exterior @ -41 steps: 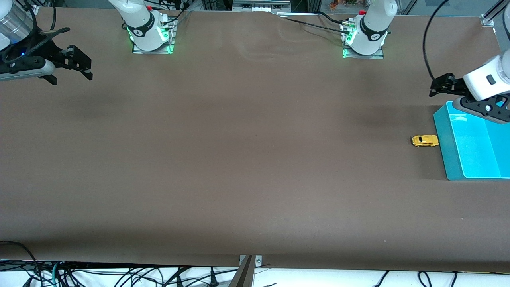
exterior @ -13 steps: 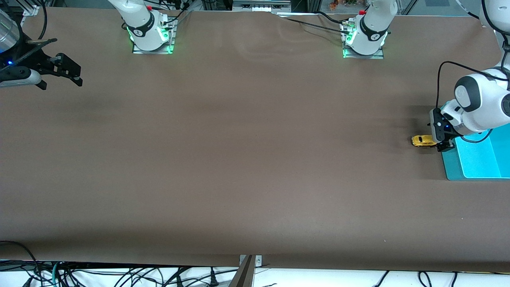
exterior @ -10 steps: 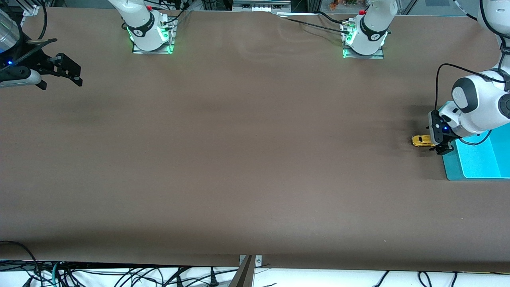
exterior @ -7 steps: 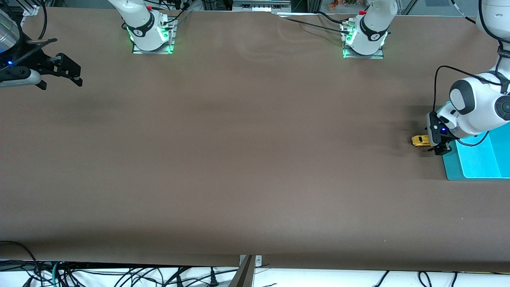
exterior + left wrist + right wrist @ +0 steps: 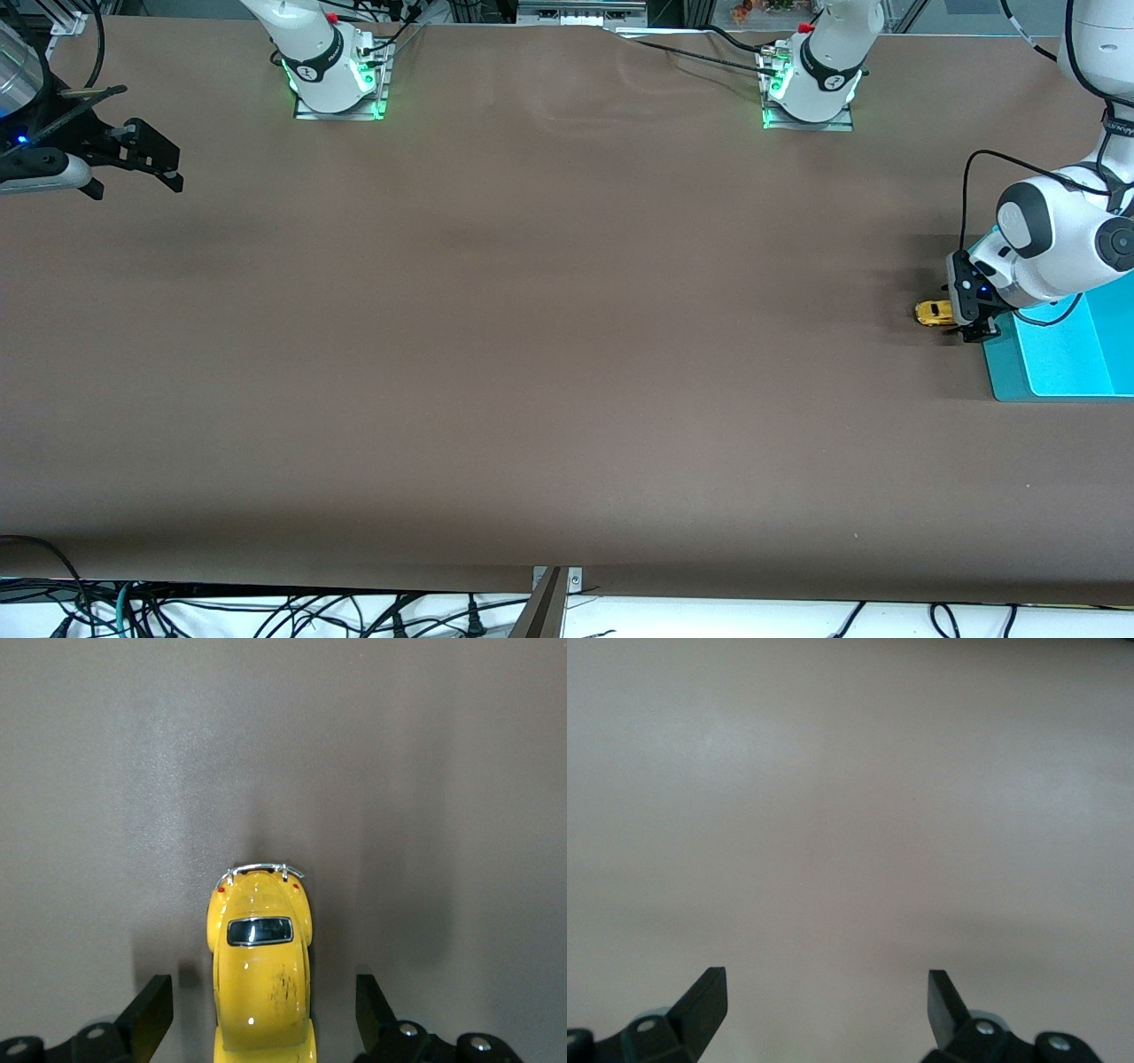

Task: Wind and store yellow beetle car
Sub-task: 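Close the left gripper around the yellow car, then lift the car with the left gripper and carry it over the bin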

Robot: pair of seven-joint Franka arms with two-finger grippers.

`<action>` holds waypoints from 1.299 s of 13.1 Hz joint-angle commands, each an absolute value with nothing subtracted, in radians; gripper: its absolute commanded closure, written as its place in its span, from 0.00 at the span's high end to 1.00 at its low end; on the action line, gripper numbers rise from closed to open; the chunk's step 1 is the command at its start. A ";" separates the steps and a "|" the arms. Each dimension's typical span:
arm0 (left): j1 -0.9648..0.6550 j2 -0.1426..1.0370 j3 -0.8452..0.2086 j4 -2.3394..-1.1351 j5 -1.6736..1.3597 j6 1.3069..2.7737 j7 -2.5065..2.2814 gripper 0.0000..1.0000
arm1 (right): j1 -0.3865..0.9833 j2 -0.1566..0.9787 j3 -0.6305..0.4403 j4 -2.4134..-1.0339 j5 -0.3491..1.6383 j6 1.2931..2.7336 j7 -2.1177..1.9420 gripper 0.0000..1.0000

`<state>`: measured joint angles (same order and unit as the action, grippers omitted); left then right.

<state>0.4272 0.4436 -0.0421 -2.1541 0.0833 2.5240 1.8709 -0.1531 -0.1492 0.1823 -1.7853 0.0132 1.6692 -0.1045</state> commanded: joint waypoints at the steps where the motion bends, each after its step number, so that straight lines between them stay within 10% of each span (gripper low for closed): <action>1: 0.437 0.466 -0.048 -2.134 0.103 2.528 1.884 0.56 | -0.155 -0.140 0.184 -1.759 0.003 1.661 -0.087 1.00; 7: 0.436 0.445 -0.049 -2.114 0.104 2.516 1.936 0.19 | -0.155 -0.140 0.186 -1.759 0.003 1.661 -0.086 1.00; 17: 0.436 0.376 -0.156 -1.989 0.008 2.161 1.936 0.16 | -0.155 -0.140 0.186 -1.759 0.006 1.661 -0.086 1.00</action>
<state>0.4273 0.4018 -0.1513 -2.0595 0.0312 2.2744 1.9194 -0.1531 -0.1492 0.1823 -1.7846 0.0132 1.6695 -0.1026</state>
